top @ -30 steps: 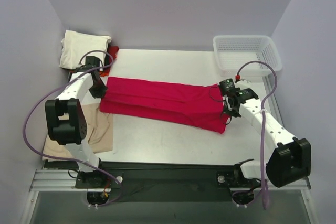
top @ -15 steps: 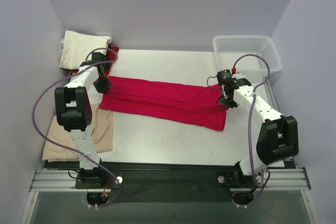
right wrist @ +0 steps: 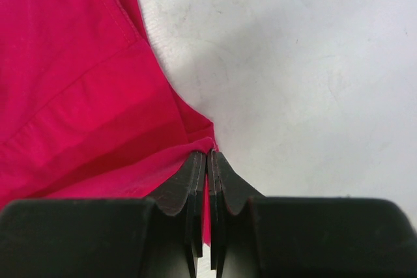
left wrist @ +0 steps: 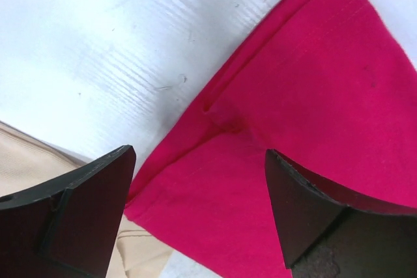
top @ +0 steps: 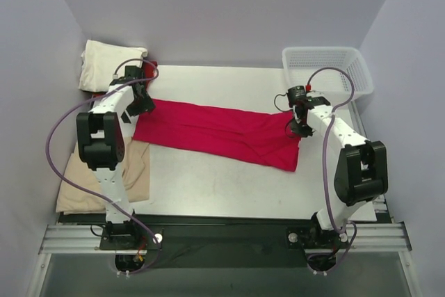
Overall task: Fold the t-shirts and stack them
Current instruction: Fold the other side of the tshirt into a rectangle
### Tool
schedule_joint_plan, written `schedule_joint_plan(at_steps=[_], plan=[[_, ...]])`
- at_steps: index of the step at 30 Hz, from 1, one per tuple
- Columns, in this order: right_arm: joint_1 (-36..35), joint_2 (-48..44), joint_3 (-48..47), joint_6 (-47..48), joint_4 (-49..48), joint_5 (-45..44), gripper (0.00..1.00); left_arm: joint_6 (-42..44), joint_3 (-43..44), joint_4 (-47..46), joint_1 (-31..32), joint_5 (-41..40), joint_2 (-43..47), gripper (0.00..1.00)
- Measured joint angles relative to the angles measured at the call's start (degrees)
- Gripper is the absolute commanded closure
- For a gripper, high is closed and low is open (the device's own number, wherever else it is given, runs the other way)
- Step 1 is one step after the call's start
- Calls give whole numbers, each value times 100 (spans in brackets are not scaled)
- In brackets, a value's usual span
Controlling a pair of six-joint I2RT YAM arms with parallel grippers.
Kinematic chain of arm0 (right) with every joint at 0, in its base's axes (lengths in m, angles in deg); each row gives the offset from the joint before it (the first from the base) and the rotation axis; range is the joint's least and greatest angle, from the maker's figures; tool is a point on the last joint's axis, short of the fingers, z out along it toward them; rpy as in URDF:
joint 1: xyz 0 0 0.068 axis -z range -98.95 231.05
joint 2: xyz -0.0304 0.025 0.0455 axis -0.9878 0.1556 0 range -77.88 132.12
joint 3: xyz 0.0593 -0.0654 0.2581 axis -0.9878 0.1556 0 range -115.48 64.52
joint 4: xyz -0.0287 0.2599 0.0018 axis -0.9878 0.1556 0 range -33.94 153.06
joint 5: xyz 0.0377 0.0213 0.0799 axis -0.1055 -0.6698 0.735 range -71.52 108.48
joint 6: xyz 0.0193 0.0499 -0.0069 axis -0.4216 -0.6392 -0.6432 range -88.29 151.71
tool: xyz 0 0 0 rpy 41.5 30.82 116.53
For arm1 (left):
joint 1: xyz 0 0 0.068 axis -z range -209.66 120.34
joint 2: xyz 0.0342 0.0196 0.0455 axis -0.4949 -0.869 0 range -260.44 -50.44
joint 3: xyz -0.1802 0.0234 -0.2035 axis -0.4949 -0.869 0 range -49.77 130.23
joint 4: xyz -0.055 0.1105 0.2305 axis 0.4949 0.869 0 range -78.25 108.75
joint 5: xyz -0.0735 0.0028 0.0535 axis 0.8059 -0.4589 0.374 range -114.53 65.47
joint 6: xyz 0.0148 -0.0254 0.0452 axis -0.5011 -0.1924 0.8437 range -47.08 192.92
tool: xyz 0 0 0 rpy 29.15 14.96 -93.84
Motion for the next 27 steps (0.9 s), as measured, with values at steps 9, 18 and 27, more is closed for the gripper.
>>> schedule_joint_plan(at_steps=[9,18,27], plan=[[133,498,-466,153,-90,155,91,120,-249,-448,490,-195,282,7],[229,887,-1029,367,-127,205,47,120,-686,-629,584,-181,737,7],[-11,791,-1051,474,-157,227,50,155,-839,-684,627,107,990,7]])
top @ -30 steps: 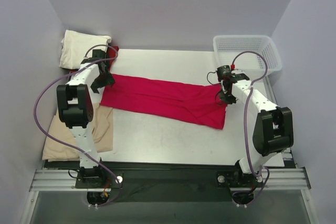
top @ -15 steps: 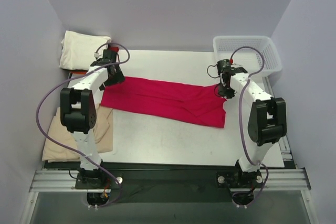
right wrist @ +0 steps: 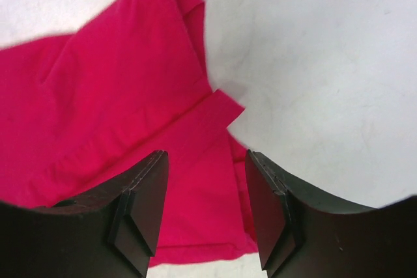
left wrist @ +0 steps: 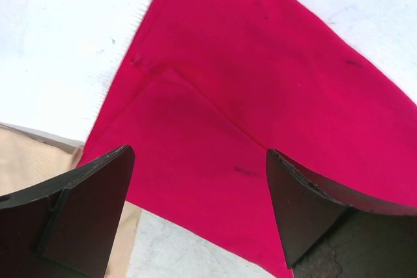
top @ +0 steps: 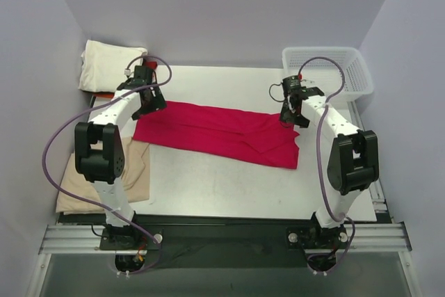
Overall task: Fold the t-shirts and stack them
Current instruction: Fold the other side of the tshirt into a rectangle
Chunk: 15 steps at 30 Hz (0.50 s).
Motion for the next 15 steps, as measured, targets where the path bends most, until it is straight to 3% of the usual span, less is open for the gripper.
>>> schedule_joint_plan(at_steps=[10,15], plan=[[-396,-278,710,-103,15,546,56,105,-168,-39,402,695,131,9],[-1014,-315,925,-225,-22,911,62,101,-363,-50,590,1078,131,11]])
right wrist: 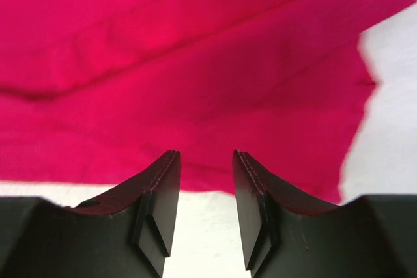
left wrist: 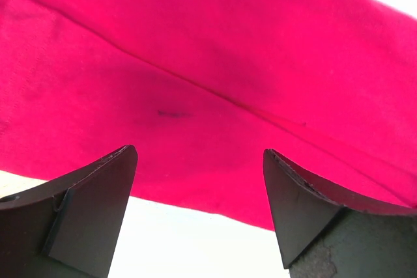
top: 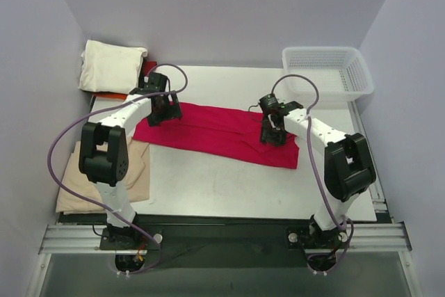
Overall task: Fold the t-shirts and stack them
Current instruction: Fold the other side of the tshirt into a rectangle
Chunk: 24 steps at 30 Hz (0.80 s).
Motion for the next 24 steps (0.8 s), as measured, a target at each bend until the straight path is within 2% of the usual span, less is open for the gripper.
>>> schedule_joint_plan(at_steps=[5,24], plan=[[-422,-4,234,-236,-127,420,65,0,-190,0,-2,146,0,11],[-557,367,160,-273,-302,658,66,9,-256,4,-9,214,63,11]])
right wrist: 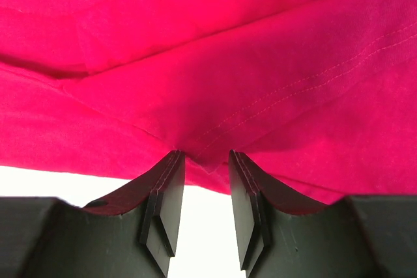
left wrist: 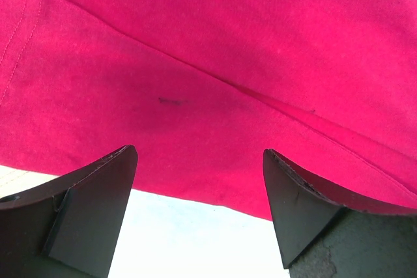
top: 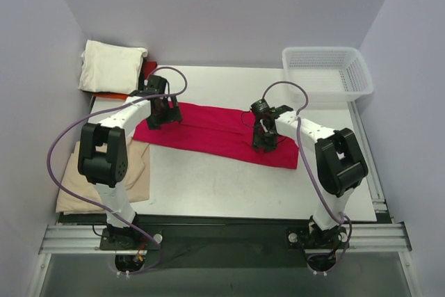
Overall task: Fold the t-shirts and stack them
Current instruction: Fold the other side of the tshirt into a rectangle
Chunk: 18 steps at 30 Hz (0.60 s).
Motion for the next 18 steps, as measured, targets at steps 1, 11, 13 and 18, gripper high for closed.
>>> schedule_joint_plan(at_steps=[1,11,13,18], plan=[[0,13,-2,0,-7,-2,66,0,-11,-2,-4,0,9,11],[-4,273,-39,20,-13,-48,100,0,-72,11,-33,0,24,11],[-2,273,-48,22,-9,-90,100,0,-72,11,-33,0,24,11],[-20,273,-133,20,68,-177,100,0,-90,17,-33,-4,24,11]])
